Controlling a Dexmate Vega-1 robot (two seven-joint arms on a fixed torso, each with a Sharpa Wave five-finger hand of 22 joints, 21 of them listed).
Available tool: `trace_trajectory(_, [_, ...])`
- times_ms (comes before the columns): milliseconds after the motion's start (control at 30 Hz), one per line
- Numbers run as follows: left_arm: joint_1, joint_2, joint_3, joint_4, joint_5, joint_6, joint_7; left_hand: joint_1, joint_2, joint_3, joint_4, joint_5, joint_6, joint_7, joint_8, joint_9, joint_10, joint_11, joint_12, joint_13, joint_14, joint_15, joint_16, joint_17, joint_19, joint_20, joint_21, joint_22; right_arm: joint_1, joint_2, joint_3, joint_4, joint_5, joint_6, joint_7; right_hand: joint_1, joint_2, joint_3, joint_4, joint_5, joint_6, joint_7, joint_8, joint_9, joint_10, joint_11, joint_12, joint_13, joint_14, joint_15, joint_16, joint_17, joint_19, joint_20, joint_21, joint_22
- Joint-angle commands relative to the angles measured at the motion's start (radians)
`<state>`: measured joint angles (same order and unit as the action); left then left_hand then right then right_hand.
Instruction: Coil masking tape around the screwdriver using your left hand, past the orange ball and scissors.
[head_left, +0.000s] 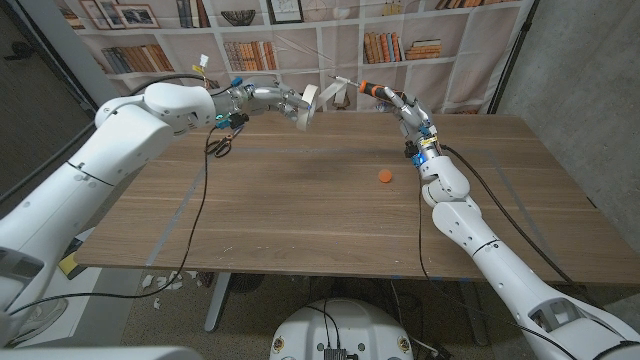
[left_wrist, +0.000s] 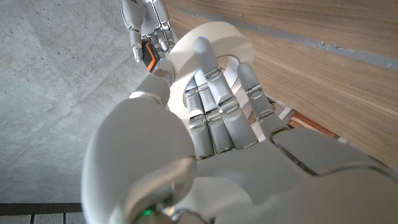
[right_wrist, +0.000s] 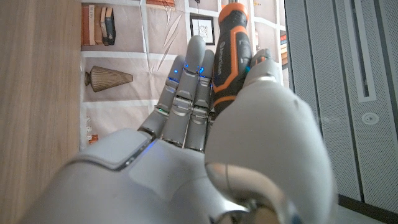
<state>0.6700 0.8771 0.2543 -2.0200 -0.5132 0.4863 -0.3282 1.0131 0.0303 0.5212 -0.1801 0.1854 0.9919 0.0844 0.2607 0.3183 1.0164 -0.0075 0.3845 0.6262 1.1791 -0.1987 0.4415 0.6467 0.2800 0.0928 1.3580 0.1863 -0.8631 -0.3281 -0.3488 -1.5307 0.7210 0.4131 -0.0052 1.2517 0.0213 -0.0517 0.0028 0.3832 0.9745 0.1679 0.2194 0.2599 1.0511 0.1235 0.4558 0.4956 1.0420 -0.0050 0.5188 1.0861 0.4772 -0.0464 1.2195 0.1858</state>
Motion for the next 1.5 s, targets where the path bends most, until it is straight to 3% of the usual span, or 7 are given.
trace_trajectory(33, [-0.023,-0.016,0.022,0.010,0.013,0.000,-0.002,0.104,0.115,0.035,0.030,0.004,0.014,0.004,0.002,0.002,0.117,-0.108,0.001,0.111,0.002,-0.022,-0.001,0.003,-0.002,-0.004,0.010,0.001,-0.028,0.077,0.015,-0.003,0.092,0.008,-0.067,0.137,0.141,0.091,0.002,-0.008,0.160,-0.145,0.005,0.001,0.199,-0.168,0.000,0.006,0.166,-0.212,0.003,0.007,0.007,-0.128,0.008,0.000])
trace_trajectory(267, [-0.025,-0.032,0.027,0.039,0.008,-0.012,-0.010,0.103,0.114,0.037,0.030,0.004,0.016,0.004,0.000,0.002,0.119,-0.113,-0.001,0.113,0.001,-0.023,-0.004,0.004,-0.002,-0.006,0.011,0.001,-0.039,0.141,0.064,0.003,0.361,-0.061,0.063,0.140,0.140,0.096,-0.001,-0.013,0.163,-0.143,0.004,-0.002,0.205,-0.166,-0.002,0.001,0.169,-0.212,0.001,0.009,0.011,-0.125,0.011,-0.001])
trace_trajectory(467, [-0.025,-0.043,0.030,0.057,0.009,-0.020,-0.005,0.102,0.115,0.037,0.030,0.004,0.015,0.004,-0.002,0.002,0.119,-0.111,-0.002,0.115,0.000,-0.019,-0.005,0.006,-0.003,-0.005,0.011,0.001,-0.045,0.185,0.099,0.015,0.488,-0.093,0.144,0.142,0.138,0.100,-0.005,-0.019,0.170,-0.136,0.004,-0.005,0.211,-0.167,-0.001,0.001,0.179,-0.211,0.001,0.010,0.015,-0.121,0.014,-0.003])
trace_trajectory(767, [-0.028,-0.057,0.034,0.082,0.014,-0.020,0.010,0.101,0.114,0.039,0.030,0.004,0.018,0.005,-0.004,0.001,0.123,-0.110,-0.005,0.115,0.002,-0.022,-0.007,0.006,-0.003,-0.006,0.012,0.001,-0.052,0.203,0.128,0.017,0.549,-0.120,0.204,0.142,0.136,0.105,-0.009,-0.024,0.172,-0.137,0.001,-0.008,0.217,-0.170,-0.002,-0.001,0.186,-0.211,-0.002,0.008,0.020,-0.121,0.016,-0.005])
trace_trajectory(1133, [-0.041,-0.064,0.052,0.090,0.054,-0.006,0.045,0.100,0.113,0.040,0.029,0.004,0.019,0.003,-0.006,0.003,0.124,-0.110,-0.009,0.116,0.003,-0.020,-0.009,0.010,-0.005,-0.007,0.012,0.001,-0.065,0.208,0.143,-0.002,0.555,-0.131,0.186,0.143,0.134,0.113,-0.015,-0.031,0.177,-0.133,-0.001,-0.013,0.232,-0.172,-0.004,-0.012,0.198,-0.211,-0.011,-0.002,0.024,-0.116,0.017,-0.007])
trace_trajectory(1267, [-0.041,-0.063,0.068,0.064,0.111,0.013,0.100,0.099,0.113,0.041,0.030,0.004,0.019,0.004,-0.007,0.004,0.126,-0.110,-0.011,0.114,0.004,-0.021,-0.010,0.009,-0.003,-0.008,0.013,0.001,-0.069,0.209,0.144,-0.017,0.561,-0.134,0.196,0.145,0.133,0.121,-0.022,-0.037,0.177,-0.127,-0.003,-0.018,0.210,-0.155,-0.019,-0.017,0.213,-0.211,-0.018,-0.014,0.029,-0.115,0.019,-0.007])
trace_trajectory(1500, [-0.030,-0.088,0.080,0.055,0.174,0.045,0.181,0.098,0.111,0.042,0.030,0.004,0.026,0.002,-0.006,0.003,0.131,-0.110,-0.013,0.112,0.006,-0.021,-0.011,0.010,-0.002,-0.010,0.014,0.000,-0.072,0.197,0.144,-0.037,0.582,-0.157,0.245,0.144,0.130,0.124,-0.026,-0.041,0.175,-0.123,-0.005,-0.020,0.207,-0.155,-0.019,-0.010,0.217,-0.211,-0.019,-0.013,0.031,-0.115,0.020,-0.007])
